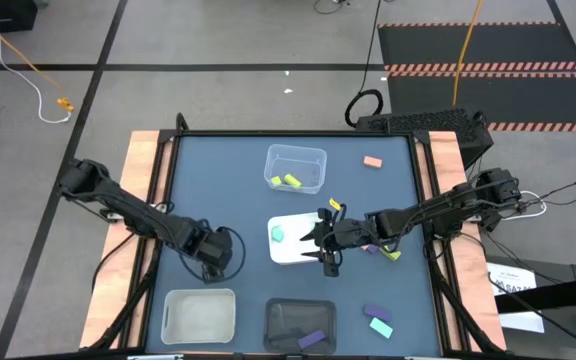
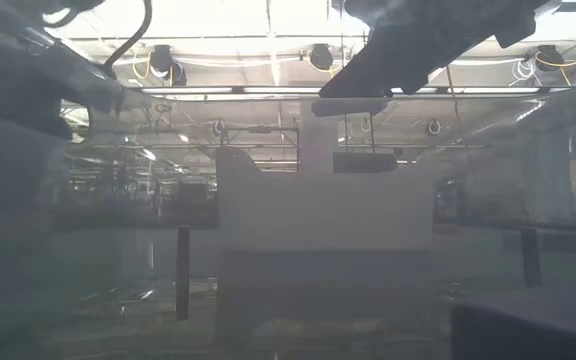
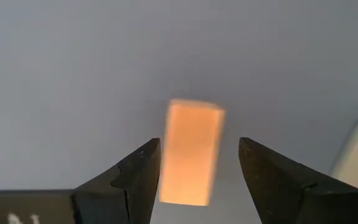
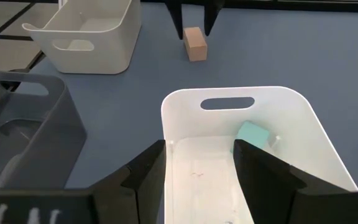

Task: Sort & place blocks by color
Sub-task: Put the bottom left brown block into the light gray bin

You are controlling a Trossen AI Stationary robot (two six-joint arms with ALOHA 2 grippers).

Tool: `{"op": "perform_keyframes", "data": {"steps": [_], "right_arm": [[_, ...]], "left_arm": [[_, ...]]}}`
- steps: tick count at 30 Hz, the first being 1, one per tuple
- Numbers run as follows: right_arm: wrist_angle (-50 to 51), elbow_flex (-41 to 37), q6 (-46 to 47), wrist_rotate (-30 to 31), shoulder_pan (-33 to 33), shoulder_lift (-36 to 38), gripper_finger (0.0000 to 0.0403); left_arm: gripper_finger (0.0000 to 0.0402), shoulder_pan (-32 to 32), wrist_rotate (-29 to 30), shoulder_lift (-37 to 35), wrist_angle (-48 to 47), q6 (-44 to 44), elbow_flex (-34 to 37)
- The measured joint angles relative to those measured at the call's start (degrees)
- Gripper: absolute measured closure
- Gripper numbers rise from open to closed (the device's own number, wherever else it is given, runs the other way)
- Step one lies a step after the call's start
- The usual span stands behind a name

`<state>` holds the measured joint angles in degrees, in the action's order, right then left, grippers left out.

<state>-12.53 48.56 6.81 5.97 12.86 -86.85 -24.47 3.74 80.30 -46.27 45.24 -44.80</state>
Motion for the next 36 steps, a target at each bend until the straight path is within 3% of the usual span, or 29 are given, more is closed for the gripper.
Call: {"op": "perform_keyframes", "data": {"steps": [12,15,19,26,31,36], "right_arm": [[0.07,0.0,0.26,-0.02,-0.01,0.0,0.0222],[-0.02,0.0,1.61,-0.02,-0.11,0.0,0.0222],[0.0,0.0,2.9,-0.02,-0.11,0.11,0.0222],[0.25,-0.02,2.99,0.16,-0.11,1.76,0.0222],[1.73,-0.02,4.19,0.18,-0.11,5.16,0.0222],[4.09,-0.02,4.94,0.09,-0.11,8.19,0.0222]], "left_arm": [[0.0187,0.63,0.76,-0.01,7.14,1.19,8.69],[0.0211,2.46,0.31,-0.09,6.85,3.26,8.92],[0.0272,5.58,-0.06,-0.09,6.59,3.54,8.62],[0.0271,9.91,3.38,-3.09,8.86,2.89,8.6],[0.0271,11.08,5.65,-8.3,16.07,-0.23,8.6],[0.0271,11.34,9.6,-14.71,29.24,-6.0,8.6]]}}
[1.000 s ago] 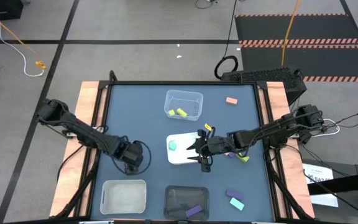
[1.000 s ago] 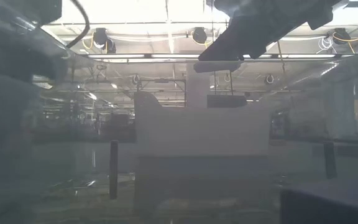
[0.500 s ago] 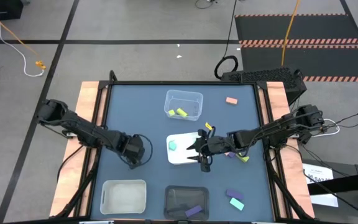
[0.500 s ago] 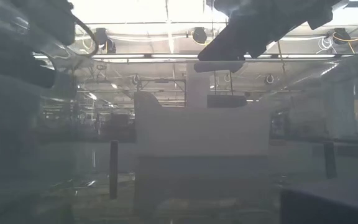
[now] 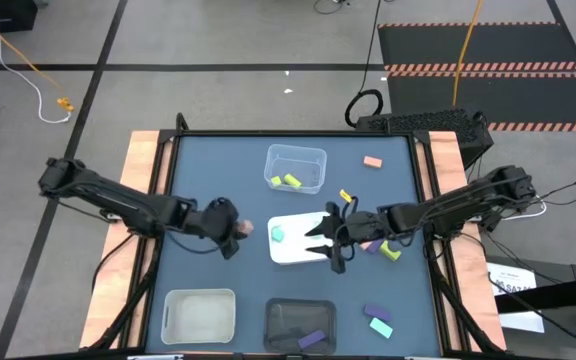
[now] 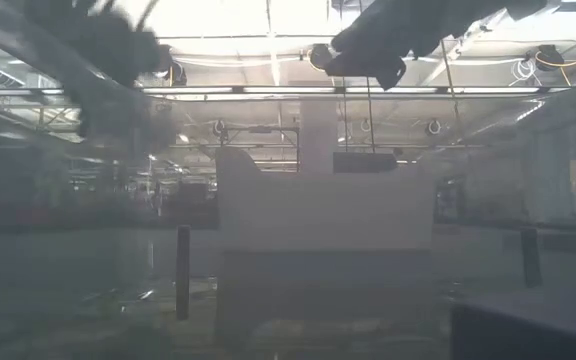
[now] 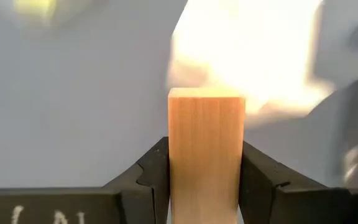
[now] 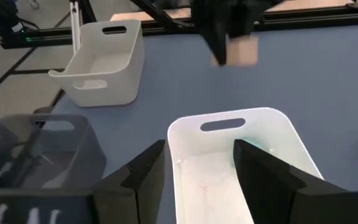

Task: Sort & place blocks by color
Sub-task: Put the bottom left brown block into the light gray bin

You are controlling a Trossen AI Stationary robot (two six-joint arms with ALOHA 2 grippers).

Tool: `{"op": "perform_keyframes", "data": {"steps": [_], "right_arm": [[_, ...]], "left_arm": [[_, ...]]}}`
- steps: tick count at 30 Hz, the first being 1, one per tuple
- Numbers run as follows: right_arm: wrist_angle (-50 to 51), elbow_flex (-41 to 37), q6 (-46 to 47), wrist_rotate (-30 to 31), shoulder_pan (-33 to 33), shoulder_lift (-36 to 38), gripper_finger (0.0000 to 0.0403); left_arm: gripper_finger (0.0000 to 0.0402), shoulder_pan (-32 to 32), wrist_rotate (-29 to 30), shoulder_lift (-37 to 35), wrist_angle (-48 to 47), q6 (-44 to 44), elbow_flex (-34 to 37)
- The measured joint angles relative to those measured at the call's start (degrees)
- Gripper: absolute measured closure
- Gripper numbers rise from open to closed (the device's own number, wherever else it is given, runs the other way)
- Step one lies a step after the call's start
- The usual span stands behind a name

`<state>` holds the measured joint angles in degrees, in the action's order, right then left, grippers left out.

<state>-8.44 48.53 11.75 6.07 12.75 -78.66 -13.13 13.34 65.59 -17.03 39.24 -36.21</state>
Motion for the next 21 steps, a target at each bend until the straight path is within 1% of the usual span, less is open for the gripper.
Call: {"op": "perform_keyframes", "data": {"steps": [3,6,9,12,15,19,21], "right_arm": [[0.05,0.02,-0.09,-0.02,0.0,0.7,0.0222],[1.13,-0.07,-0.72,-0.08,0.0,1.01,0.0222],[1.81,0.02,-1.26,0.27,-0.02,1.34,0.0222],[1.81,-0.02,-2.47,0.29,-0.02,1.36,0.0222],[1.82,-0.02,-3.4,0.31,-0.02,1.36,0.0222],[1.68,-0.02,-6.09,0.65,-0.25,1.36,0.0222],[1.41,-0.02,-8.0,2.53,-0.62,1.38,0.0222]], "left_arm": [[0.0271,-0.02,3.35,-3.44,9.73,-7.58,0.0],[0.0271,0.0,5.34,-5.77,21.2,-17.21,-0.08],[0.0271,-0.02,5.58,-6.5,33.13,-26.85,-0.13],[0.0271,-0.02,4.53,-6.72,41.69,-35.13,-0.07],[0.0271,-0.02,4.34,-6.72,44.39,-38.79,-0.09],[0.0271,-0.02,4.33,-6.7,45.05,-39.1,-0.09],[0.0271,-0.02,4.53,-6.7,45.44,-38.45,-0.09]]}}
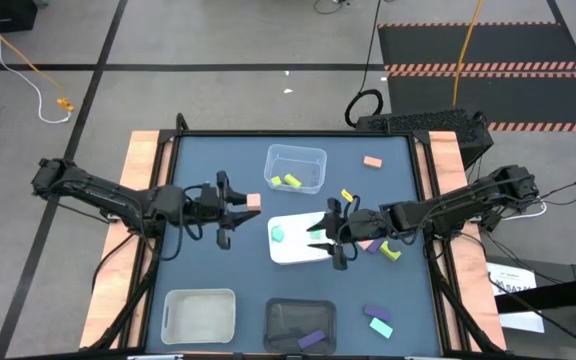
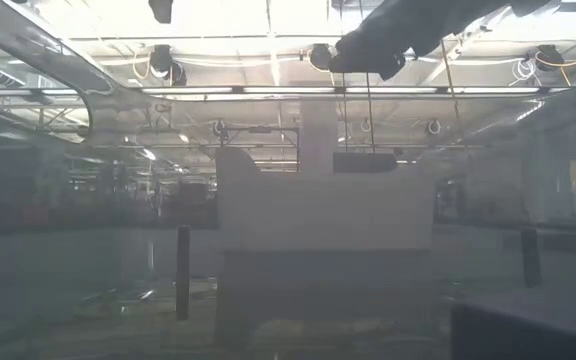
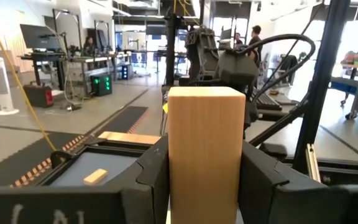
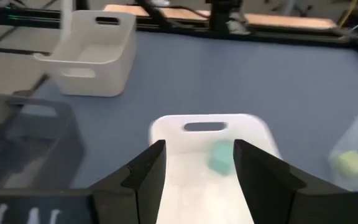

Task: Sort & place blocks by color
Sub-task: Put the bottom left brown block into the light gray bin

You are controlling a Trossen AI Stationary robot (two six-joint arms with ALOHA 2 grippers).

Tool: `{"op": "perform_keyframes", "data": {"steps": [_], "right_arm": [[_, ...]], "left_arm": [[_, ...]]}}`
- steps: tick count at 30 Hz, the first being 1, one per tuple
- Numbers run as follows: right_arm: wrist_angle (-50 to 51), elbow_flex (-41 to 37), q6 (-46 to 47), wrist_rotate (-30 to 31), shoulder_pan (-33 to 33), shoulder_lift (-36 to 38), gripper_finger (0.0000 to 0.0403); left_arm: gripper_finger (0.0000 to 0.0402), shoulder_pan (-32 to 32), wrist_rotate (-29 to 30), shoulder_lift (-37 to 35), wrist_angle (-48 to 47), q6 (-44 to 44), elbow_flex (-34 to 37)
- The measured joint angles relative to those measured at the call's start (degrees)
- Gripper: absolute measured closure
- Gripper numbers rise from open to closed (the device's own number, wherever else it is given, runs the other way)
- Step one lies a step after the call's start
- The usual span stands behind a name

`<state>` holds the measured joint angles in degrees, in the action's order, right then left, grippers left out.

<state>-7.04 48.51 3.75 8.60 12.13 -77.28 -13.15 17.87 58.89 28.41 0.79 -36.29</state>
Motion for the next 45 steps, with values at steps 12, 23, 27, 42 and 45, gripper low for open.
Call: {"op": "perform_keyframes", "data": {"steps": [12,23,27,42,45], "right_arm": [[0.76,0.0,0.23,15.43,-5.24,0.43,0.0222],[0.37,-5.61,14.56,15.26,-5.7,0.79,0.0222],[-5.4,-8.89,20.96,15.16,-4.56,0.75,0.0222],[-19.68,-10.12,20.58,13.85,6.17,0.79,0.0222],[-21.25,-10.12,20.6,14.08,7.4,0.79,0.0222]], "left_arm": [[0.0271,0.0,0.23,0.46,-1.92,23.88,0.0],[0.0271,-8.64,-19.19,2.48,-24.08,39.8,-0.04],[0.0271,-13.38,-21.28,2.49,-30.83,39.51,0.11],[0.0271,-33.3,-16.49,2.71,-42.35,61.44,0.0],[0.0263,-34.03,-16.76,2.71,-46.41,67.68,0.0]]}}
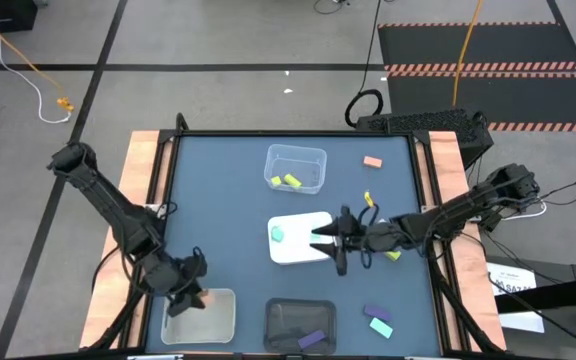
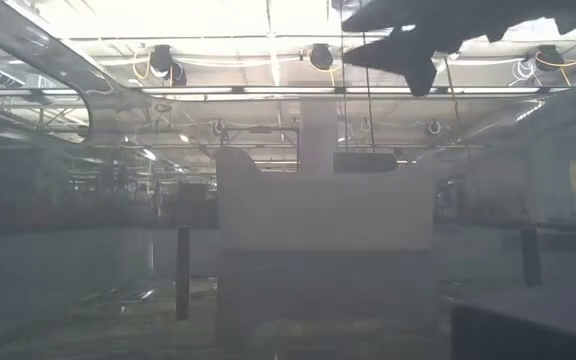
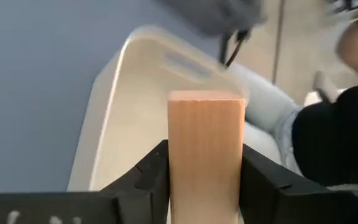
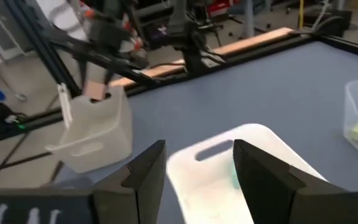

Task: Sort & place blocks by color
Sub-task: Put the bottom left brown block into the light gray bin, then put the top brown block into the light gray bin

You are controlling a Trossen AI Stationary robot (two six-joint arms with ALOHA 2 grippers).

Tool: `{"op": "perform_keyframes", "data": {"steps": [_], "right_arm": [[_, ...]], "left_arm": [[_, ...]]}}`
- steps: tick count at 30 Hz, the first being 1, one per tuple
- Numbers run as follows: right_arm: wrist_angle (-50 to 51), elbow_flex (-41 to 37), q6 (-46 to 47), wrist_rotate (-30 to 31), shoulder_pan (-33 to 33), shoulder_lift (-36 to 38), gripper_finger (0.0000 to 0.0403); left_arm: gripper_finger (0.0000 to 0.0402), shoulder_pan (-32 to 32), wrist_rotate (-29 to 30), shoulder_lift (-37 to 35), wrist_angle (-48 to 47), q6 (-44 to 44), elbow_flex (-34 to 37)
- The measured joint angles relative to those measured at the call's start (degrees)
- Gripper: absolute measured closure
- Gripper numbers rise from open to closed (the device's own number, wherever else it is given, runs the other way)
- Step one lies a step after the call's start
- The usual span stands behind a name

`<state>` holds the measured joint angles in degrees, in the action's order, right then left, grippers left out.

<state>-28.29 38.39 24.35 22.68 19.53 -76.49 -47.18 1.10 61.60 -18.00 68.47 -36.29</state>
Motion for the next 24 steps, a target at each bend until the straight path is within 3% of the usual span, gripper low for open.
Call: {"op": "perform_keyframes", "data": {"steps": [5,9,20,24], "right_arm": [[-4.29,0.0,-0.19,0.02,1.78,0.0,0.0222],[-7.26,0.0,-1.88,0.07,2.93,0.0,0.0222],[-8.78,0.0,-4.24,0.06,3.84,0.0,0.0222],[-7.86,0.0,-8.65,5.64,3.07,1.28,0.0222]], "left_arm": [[0.0172,-1.17,-0.26,0.0,-3.8,1.37,0.0],[0.0132,-1.31,-0.3,0.0,-5.28,2.43,0.0],[0.012,-1.33,-0.71,0.0,-0.85,0.59,0.0],[0.012,-0.71,2.78,0.0,3.76,-5.51,0.0]]}}
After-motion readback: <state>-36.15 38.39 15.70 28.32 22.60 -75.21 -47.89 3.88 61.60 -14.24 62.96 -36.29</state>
